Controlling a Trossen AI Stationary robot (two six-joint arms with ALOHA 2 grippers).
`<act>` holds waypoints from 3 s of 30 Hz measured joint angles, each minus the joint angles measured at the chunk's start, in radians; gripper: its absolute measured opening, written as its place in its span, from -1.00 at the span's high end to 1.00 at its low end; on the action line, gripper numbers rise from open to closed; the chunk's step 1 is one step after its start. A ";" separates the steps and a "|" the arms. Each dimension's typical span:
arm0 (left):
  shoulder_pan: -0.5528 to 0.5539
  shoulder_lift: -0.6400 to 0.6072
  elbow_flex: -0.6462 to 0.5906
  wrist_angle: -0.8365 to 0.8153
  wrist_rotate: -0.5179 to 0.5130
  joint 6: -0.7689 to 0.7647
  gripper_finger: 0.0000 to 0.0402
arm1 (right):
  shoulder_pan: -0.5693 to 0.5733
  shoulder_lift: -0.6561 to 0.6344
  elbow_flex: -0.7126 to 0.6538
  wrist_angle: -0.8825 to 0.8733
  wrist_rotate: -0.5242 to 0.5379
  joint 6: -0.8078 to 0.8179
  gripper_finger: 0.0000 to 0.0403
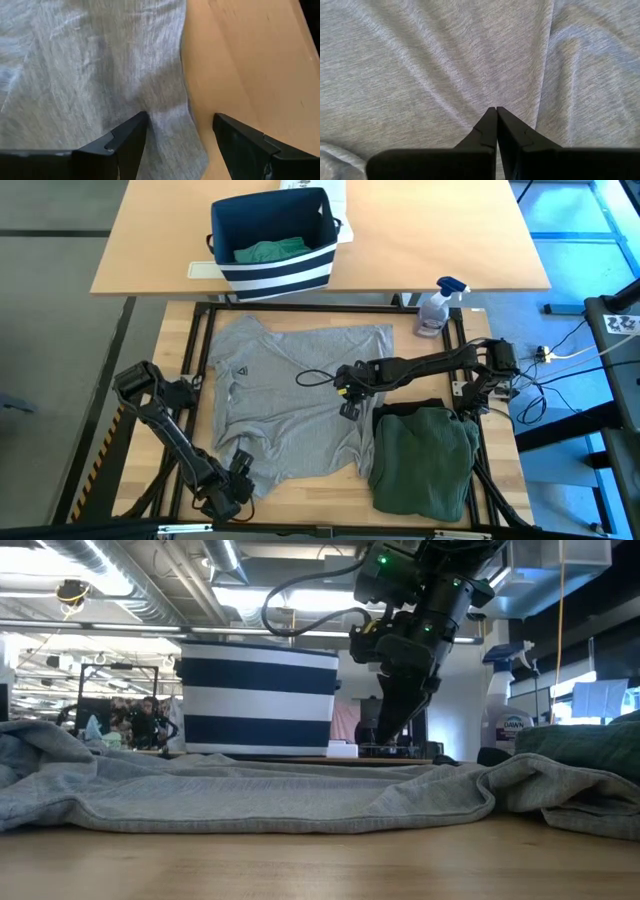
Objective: Fold Laundry from Bin
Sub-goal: Fold the gray shirt
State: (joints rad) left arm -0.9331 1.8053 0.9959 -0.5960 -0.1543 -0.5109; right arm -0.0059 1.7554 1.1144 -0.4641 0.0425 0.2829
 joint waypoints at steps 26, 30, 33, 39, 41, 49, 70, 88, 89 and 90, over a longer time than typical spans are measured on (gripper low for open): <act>0.014 -0.016 0.095 -0.113 -0.088 -0.036 0.99 | 0.101 -0.053 0.001 0.083 0.001 -0.133 0.96; 0.043 -0.097 0.120 -0.156 -0.058 -0.045 0.99 | 0.179 -0.099 0.001 0.058 0.146 -0.151 0.96; 0.061 -0.175 0.135 -0.183 -0.063 -0.063 0.99 | 0.250 -0.106 0.001 0.052 0.209 -0.160 0.96; 0.064 -0.339 0.138 -0.296 -0.118 -0.155 0.99 | 0.376 -0.083 0.000 0.007 0.214 -0.134 0.96; 0.065 -0.385 0.139 -0.338 -0.145 -0.189 1.00 | 0.409 -0.077 0.000 0.005 0.236 -0.080 0.96; 0.063 -0.502 0.139 -0.559 -0.144 -0.332 1.00 | 0.527 -0.037 0.000 -0.003 0.209 0.054 0.87; 0.113 -0.629 0.139 -0.894 -0.147 -0.669 1.00 | 0.633 0.081 0.046 0.022 0.140 0.147 -0.31; 0.120 -0.694 0.140 -0.976 -0.150 -0.871 1.00 | 0.653 0.171 0.054 -0.032 0.158 0.251 -0.28; 0.123 -0.694 0.140 -0.975 -0.150 -0.871 1.00 | 0.653 0.168 0.053 -0.034 0.158 0.261 -0.28; 0.124 -0.696 0.140 -0.975 -0.151 -0.871 1.00 | 0.653 0.166 0.053 -0.036 0.158 0.264 -0.28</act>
State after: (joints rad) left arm -0.8087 1.1096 1.1358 -1.5714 -0.3057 -1.3819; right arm 0.6476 1.9213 1.1679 -0.5002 0.2001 0.5465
